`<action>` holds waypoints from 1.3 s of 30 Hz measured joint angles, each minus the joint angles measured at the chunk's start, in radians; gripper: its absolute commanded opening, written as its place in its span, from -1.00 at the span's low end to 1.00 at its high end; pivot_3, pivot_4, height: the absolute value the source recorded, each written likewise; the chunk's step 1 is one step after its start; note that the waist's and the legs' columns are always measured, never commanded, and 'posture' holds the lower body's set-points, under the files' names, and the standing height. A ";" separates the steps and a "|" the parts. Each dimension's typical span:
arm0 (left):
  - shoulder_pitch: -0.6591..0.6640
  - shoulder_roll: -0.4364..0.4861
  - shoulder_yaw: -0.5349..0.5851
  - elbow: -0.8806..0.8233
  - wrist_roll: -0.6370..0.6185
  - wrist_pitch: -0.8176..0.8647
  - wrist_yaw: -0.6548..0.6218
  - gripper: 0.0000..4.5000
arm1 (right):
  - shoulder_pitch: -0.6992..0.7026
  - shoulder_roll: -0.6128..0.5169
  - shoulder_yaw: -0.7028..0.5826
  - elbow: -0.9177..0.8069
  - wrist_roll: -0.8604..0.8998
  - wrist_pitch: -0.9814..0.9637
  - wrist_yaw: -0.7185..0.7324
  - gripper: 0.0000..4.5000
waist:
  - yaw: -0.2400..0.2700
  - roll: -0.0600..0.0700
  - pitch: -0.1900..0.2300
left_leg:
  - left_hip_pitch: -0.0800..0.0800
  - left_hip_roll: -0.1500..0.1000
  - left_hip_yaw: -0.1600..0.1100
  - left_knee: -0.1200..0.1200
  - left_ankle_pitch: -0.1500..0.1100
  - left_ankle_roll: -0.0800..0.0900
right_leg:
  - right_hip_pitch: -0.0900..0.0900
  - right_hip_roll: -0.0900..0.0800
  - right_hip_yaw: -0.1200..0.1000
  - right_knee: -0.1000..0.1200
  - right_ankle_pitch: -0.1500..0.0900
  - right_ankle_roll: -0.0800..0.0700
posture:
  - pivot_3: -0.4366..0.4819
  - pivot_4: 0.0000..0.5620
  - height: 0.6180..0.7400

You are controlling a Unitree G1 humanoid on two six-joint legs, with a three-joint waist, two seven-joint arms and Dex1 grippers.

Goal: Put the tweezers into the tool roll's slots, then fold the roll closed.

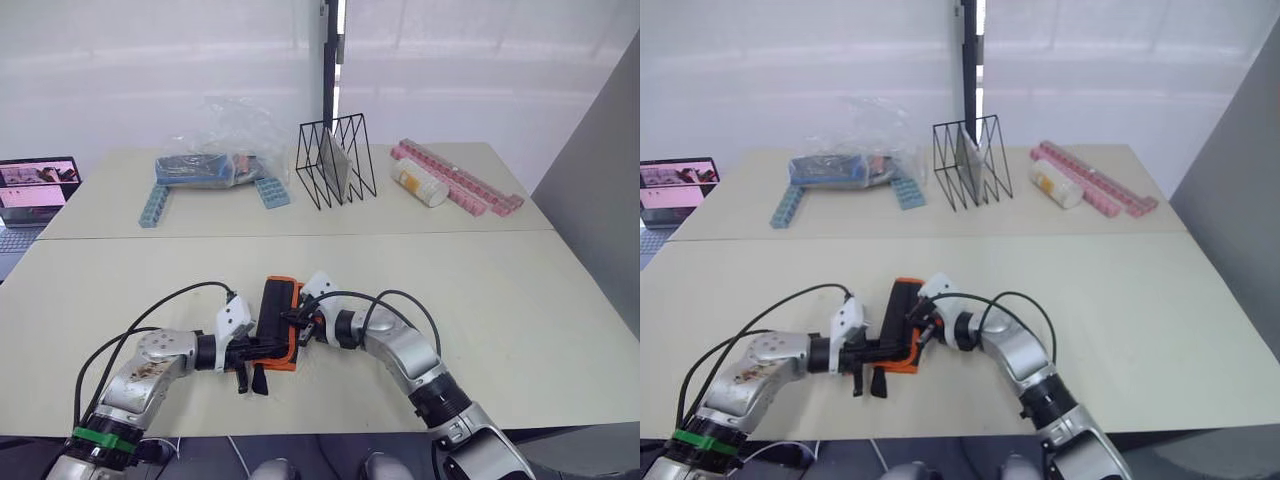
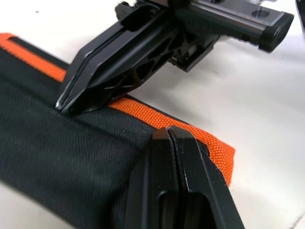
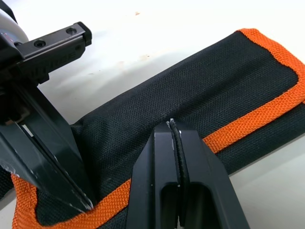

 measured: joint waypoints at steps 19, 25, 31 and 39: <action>0.060 0.047 -0.019 -0.095 0.042 0.008 0.030 -0.98 | -0.003 -0.012 -0.011 0.058 0.023 -0.102 0.159 -1.00 | -0.010 0.000 0.000 | 0.001 0.001 0.001 0.000 -0.001 0.001 | 0.000 0.002 0.000 0.001 0.000 0.000 | -0.05 -0.47 0.95; 0.072 0.060 -0.011 -0.096 0.043 0.011 0.037 -0.98 | -0.066 0.025 0.008 0.180 -0.013 -0.155 0.145 -1.00 | -0.023 0.000 0.000 | 0.007 0.001 0.001 0.001 0.000 0.001 | 0.002 0.005 0.005 0.003 0.000 0.000 | -0.05 -0.47 0.95; 0.081 0.068 0.001 -0.100 0.043 0.031 0.040 -0.98 | -0.164 0.074 -0.013 0.359 -0.016 -0.202 0.122 -1.00 | -0.028 0.000 0.000 | 0.019 0.002 0.001 0.000 0.000 0.001 | 0.006 0.011 0.010 0.003 0.000 -0.001 | -0.05 -0.47 0.95; 0.096 0.076 0.005 -0.128 0.043 0.040 0.040 -0.98 | -0.340 0.106 -0.085 0.654 -0.043 -0.317 0.053 -1.00 | -0.028 0.001 -0.001 | 0.017 0.001 0.001 0.000 -0.002 -0.002 | 0.002 0.012 0.013 0.012 0.002 -0.004 | -0.05 -0.47 0.95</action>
